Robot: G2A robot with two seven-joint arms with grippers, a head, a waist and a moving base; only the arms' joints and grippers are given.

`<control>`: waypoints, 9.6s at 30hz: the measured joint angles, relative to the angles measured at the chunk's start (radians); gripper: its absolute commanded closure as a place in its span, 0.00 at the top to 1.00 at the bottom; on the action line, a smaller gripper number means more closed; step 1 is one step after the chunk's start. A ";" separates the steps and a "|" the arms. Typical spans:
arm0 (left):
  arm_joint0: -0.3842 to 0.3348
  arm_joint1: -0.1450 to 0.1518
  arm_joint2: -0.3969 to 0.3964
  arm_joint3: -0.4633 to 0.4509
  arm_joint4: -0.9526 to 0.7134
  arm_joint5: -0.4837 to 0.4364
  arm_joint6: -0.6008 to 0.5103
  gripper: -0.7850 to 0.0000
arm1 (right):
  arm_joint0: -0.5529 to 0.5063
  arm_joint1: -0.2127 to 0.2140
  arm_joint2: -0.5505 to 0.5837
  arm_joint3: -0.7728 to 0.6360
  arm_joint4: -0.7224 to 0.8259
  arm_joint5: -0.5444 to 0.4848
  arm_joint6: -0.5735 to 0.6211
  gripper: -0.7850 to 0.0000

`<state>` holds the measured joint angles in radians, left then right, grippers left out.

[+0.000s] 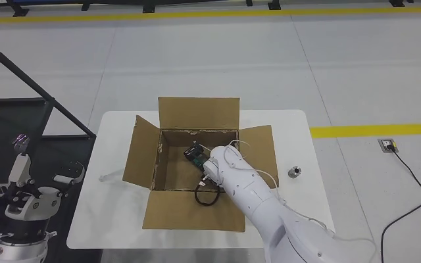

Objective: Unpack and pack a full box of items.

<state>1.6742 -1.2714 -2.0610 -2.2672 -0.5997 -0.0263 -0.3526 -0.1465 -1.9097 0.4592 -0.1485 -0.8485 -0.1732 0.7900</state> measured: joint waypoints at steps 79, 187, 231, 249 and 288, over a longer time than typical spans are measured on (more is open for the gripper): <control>0.032 0.003 -0.016 0.002 -0.021 -0.037 -0.021 1.00 | 0.054 0.063 0.133 -0.095 0.038 -0.211 0.039 0.00; -0.025 0.013 0.019 -0.010 0.007 -0.006 -0.014 1.00 | -0.958 0.551 1.140 -1.368 -0.545 0.192 0.348 0.62; -0.005 0.007 -0.002 0.000 -0.029 -0.027 0.045 1.00 | -0.721 0.595 0.946 -1.509 0.100 0.084 0.515 1.00; -0.005 0.007 -0.002 0.000 -0.029 -0.027 0.045 1.00 | -0.665 0.600 0.853 -1.469 0.114 0.156 0.431 1.00; -0.005 0.007 -0.002 0.000 -0.029 -0.027 0.045 1.00 | -1.012 0.685 1.160 -1.564 -0.365 0.215 0.444 1.00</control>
<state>1.6697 -1.2641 -2.0625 -2.2676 -0.6285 -0.0529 -0.3077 -1.1589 -1.2248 1.6196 -1.7126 -1.2139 0.0421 1.2336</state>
